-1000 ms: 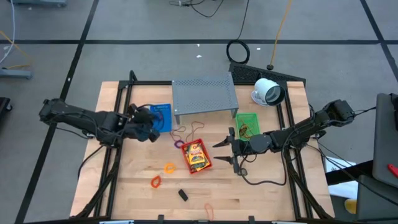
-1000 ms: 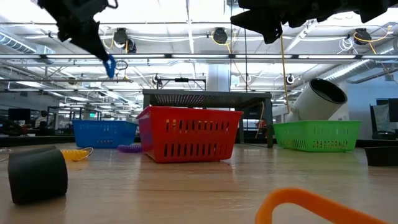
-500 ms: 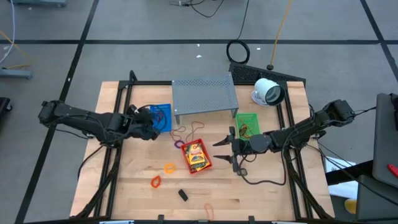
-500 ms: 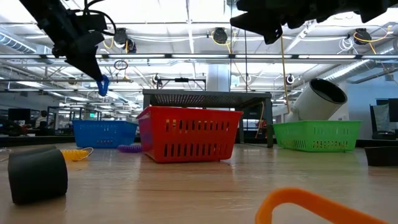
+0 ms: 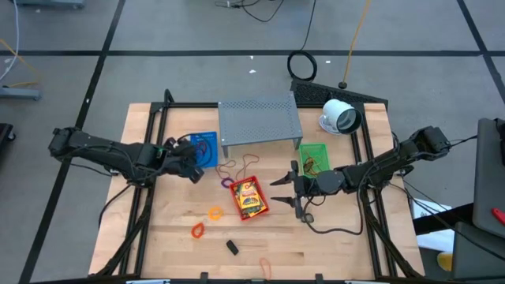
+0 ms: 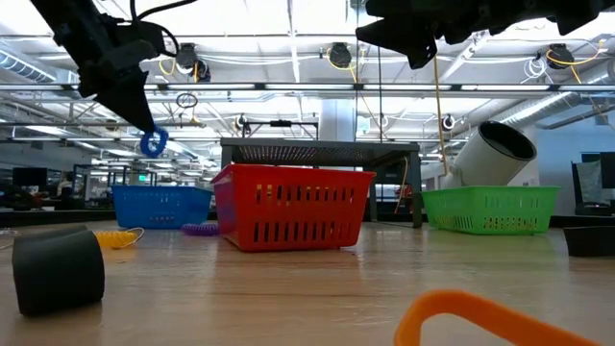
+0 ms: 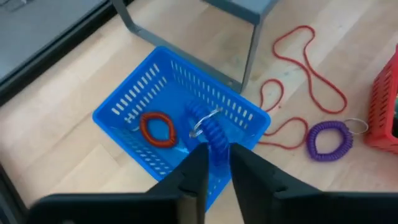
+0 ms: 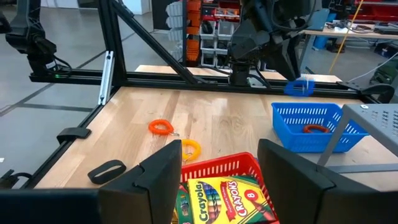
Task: Pick & Place Office Desk Supplies
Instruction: Put the blue spring keychain into the blue bin, then put the purple spring keychain into the blue bin
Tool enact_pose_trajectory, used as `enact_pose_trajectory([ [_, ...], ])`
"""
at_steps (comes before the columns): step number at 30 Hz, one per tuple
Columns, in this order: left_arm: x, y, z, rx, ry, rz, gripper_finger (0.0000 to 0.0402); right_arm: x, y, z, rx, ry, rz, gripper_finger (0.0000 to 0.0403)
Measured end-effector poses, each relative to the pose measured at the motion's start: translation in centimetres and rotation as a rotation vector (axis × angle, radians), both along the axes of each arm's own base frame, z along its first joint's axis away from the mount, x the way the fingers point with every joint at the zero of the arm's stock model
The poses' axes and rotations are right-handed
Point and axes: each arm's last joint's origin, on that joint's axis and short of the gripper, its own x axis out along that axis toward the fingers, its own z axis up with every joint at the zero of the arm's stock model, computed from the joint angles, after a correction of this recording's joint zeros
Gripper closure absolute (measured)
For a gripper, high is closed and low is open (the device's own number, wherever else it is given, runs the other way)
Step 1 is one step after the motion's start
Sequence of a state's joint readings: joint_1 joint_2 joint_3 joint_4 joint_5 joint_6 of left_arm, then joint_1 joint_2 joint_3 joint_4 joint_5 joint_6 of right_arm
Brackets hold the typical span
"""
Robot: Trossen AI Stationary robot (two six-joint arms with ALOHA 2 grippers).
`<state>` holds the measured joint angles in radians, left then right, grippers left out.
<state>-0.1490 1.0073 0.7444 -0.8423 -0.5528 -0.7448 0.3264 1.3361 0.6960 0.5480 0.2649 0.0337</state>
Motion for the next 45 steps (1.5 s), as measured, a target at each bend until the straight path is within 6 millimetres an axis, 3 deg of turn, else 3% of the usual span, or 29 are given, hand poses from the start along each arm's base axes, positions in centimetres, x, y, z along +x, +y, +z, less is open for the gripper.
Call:
enact_pose_trajectory([
  [12,1.6,-0.2,1.1,0.067,-0.147,-0.091,0.0215,0.0,0.0,0.0,-0.017,-0.001,0.004,0.0202],
  [24,3.6,-1.4,3.2,0.201,-0.353,-0.294,0.0206,0.0,0.1,0.0,-0.025,-0.002,0.014,0.0202],
  [32,3.5,-4.5,0.7,0.227,-0.442,-0.560,0.0205,-0.1,0.2,-0.1,-0.065,0.005,0.072,0.0202],
  [37,3.3,-4.7,-0.3,0.308,-0.438,-0.629,0.0213,0.2,-0.5,-0.1,-0.120,0.004,0.055,0.0205],
  [45,3.0,-4.6,-2.9,0.186,-0.260,-0.679,0.0213,0.6,-2.2,-1.2,-0.144,0.090,-0.002,0.0206],
])
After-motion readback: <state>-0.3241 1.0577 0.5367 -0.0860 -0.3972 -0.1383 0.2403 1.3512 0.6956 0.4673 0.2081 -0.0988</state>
